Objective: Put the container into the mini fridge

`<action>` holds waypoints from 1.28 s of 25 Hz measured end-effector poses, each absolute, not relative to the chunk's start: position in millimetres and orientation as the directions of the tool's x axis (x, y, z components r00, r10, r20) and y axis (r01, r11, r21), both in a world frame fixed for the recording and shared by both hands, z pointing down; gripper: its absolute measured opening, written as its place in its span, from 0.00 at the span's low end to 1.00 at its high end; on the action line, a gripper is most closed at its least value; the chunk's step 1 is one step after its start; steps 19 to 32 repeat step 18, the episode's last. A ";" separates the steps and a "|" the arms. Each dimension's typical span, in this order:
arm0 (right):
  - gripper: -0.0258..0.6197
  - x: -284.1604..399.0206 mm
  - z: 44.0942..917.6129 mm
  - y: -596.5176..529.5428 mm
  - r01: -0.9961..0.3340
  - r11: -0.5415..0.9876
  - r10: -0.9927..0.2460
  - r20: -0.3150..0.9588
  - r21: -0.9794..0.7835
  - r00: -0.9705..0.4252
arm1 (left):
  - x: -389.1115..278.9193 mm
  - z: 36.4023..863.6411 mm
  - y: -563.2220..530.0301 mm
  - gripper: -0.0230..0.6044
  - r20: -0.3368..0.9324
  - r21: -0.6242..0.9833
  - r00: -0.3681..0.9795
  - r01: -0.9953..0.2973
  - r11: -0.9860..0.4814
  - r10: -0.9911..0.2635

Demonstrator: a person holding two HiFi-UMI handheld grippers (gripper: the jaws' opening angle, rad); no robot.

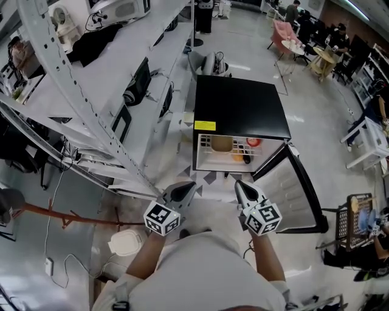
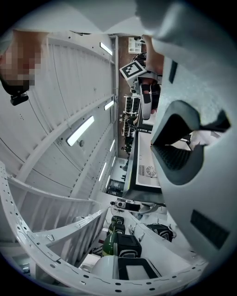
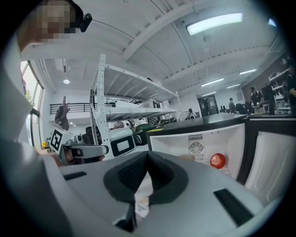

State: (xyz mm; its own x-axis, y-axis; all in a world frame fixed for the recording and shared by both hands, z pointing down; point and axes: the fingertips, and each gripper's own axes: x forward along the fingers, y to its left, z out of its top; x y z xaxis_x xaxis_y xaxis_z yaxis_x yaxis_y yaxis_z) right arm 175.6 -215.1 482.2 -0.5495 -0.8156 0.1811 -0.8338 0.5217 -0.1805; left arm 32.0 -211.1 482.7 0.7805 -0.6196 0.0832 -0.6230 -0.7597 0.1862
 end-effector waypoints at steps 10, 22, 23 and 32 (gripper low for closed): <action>0.05 173.3 483.6 -214.0 -0.843 0.516 -0.821 0.194 -0.149 -0.537 | 30.7 483.7 -215.1 0.04 0.072 0.212 0.787 -0.613 -0.761 -0.613; 0.05 172.9 483.0 -218.2 -0.849 0.513 -0.826 0.199 -0.123 -0.528 | 30.1 487.2 -217.9 0.04 0.084 0.204 0.785 -0.617 -0.760 -0.614; 0.05 172.9 483.0 -218.2 -0.849 0.513 -0.826 0.199 -0.123 -0.528 | 30.1 487.2 -217.9 0.04 0.084 0.204 0.785 -0.617 -0.760 -0.614; 0.05 172.9 483.0 -218.2 -0.849 0.513 -0.826 0.199 -0.123 -0.528 | 30.1 487.2 -217.9 0.04 0.084 0.204 0.785 -0.617 -0.760 -0.614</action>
